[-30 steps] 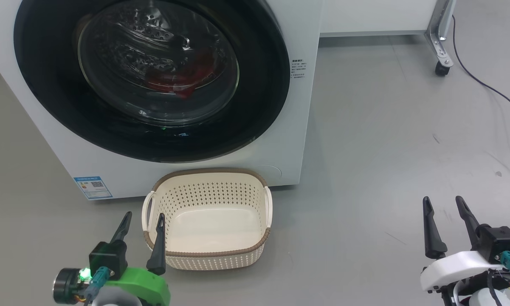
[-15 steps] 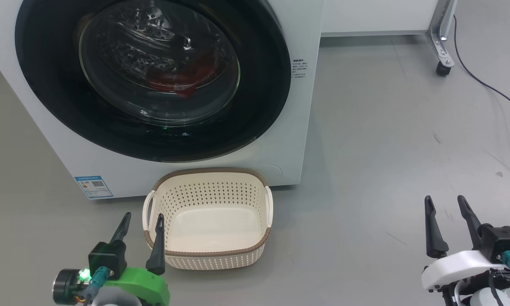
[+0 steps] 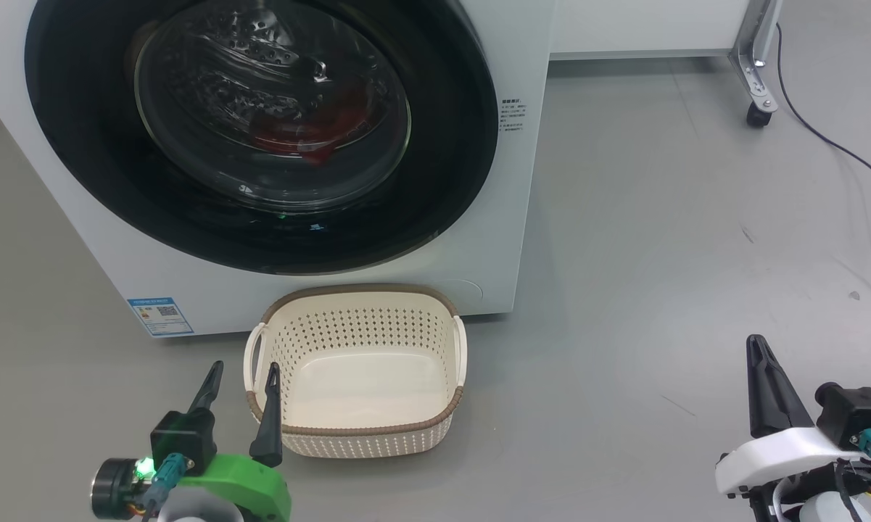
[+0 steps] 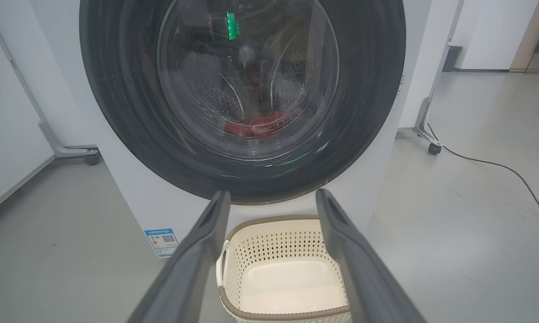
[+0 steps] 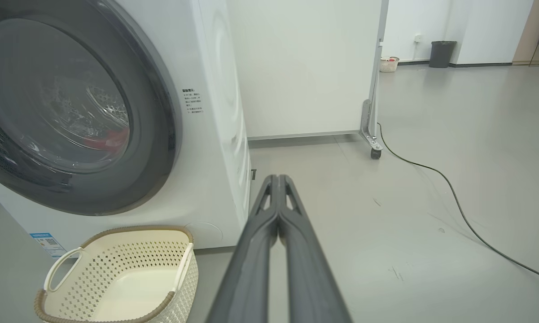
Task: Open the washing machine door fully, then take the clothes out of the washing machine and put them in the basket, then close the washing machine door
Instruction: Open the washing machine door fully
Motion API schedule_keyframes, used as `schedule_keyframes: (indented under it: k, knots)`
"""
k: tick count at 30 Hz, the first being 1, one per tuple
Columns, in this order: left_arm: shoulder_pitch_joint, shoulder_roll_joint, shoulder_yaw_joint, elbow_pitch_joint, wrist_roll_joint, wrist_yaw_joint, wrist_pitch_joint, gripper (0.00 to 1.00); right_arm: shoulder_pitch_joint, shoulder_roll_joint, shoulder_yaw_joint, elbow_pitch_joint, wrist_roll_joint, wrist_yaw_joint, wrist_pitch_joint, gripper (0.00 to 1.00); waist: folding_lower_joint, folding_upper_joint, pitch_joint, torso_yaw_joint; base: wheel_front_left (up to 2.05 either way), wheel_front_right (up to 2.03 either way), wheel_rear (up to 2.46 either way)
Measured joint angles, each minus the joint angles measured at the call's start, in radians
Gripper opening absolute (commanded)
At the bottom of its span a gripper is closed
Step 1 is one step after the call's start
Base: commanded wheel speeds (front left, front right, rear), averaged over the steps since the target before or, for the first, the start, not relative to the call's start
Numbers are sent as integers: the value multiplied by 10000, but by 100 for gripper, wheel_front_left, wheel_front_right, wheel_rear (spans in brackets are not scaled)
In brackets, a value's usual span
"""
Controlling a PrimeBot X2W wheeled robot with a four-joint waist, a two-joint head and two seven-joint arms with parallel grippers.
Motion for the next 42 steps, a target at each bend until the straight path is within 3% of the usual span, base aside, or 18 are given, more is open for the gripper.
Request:
schedule_keyframes:
  k: [12,23,31,42]
  knots:
    - [-178,-42,33,-71,224,-42,0,100,-17,466,-617,77,1634,631,2,0,0,0,243,111,0,0,0]
    - [-723,-107,-15,-554,437,-42,-17,100,-1095,848,-1730,0,4132,1498,541,0,0,0,1054,314,0,0,0]
    - [-1208,-174,-113,-918,614,-42,-29,100,-2603,1172,-2600,-13,7194,1829,1942,0,0,0,1867,500,0,0,0]
    - [-1921,-359,-272,-1352,878,-44,-29,100,-4965,1024,-3118,-65,10554,1835,4614,0,0,0,3081,842,0,0,0]
